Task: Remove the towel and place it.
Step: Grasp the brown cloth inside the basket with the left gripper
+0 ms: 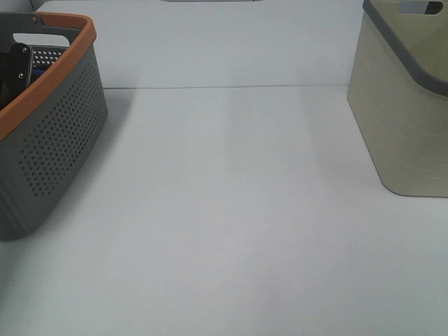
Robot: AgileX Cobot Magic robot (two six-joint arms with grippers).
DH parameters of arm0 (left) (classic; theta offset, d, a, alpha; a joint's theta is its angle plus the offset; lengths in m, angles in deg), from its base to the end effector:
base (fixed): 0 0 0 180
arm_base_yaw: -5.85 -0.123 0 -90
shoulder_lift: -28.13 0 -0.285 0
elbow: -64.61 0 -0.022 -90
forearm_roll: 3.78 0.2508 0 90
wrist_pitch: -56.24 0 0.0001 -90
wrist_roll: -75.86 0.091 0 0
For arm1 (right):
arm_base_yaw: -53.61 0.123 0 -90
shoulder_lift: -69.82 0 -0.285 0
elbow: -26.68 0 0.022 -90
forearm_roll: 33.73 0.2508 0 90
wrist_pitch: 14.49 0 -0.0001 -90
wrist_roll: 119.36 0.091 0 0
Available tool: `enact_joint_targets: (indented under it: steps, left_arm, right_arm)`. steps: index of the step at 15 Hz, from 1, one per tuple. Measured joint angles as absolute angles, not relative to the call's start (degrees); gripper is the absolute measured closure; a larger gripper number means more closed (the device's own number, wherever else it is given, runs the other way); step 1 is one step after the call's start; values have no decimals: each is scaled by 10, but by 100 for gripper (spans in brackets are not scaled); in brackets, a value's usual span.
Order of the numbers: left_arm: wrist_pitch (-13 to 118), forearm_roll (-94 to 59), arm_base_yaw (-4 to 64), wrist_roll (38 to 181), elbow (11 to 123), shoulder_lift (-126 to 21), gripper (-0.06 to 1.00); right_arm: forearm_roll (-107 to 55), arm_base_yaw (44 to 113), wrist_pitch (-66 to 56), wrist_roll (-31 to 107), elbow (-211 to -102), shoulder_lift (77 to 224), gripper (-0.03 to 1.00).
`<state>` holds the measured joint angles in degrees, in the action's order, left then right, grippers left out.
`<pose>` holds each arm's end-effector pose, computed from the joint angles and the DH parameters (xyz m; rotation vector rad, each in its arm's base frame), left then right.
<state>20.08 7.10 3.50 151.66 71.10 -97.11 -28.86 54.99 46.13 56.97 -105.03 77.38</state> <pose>0.4331 0.0279 0.1728 1.8414 2.1629 0.5589 -0.0062 0.0066 0.2791 -0.0937 2.0286 0.0763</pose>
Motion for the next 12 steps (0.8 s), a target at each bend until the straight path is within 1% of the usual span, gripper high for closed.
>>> enact_joint_targets:
  steps: [2,3,4,5,8,12]
  left_arm:
    - [201,71,36,1517,711,-971,72]
    - [201,71,37,1517,711,-971,79]
    - [201,71,40,1517,711,-968,89]
    - [204,71,41,1515,711,-961,94]
    - [223,71,42,1492,712,-926,94]
    - [198,71,42,1413,712,-850,94]
  right_arm:
    - [-289,550,461,570,-1050,774,20]
    - [-289,550,461,570,-1050,774,20]
    - [-289,550,461,570,-1050,774,20]
    - [-289,550,461,570,-1050,774,20]
    - [-289,550,461,570,-1050,774,20]
    - [-289,550,461,570,-1050,774,20]
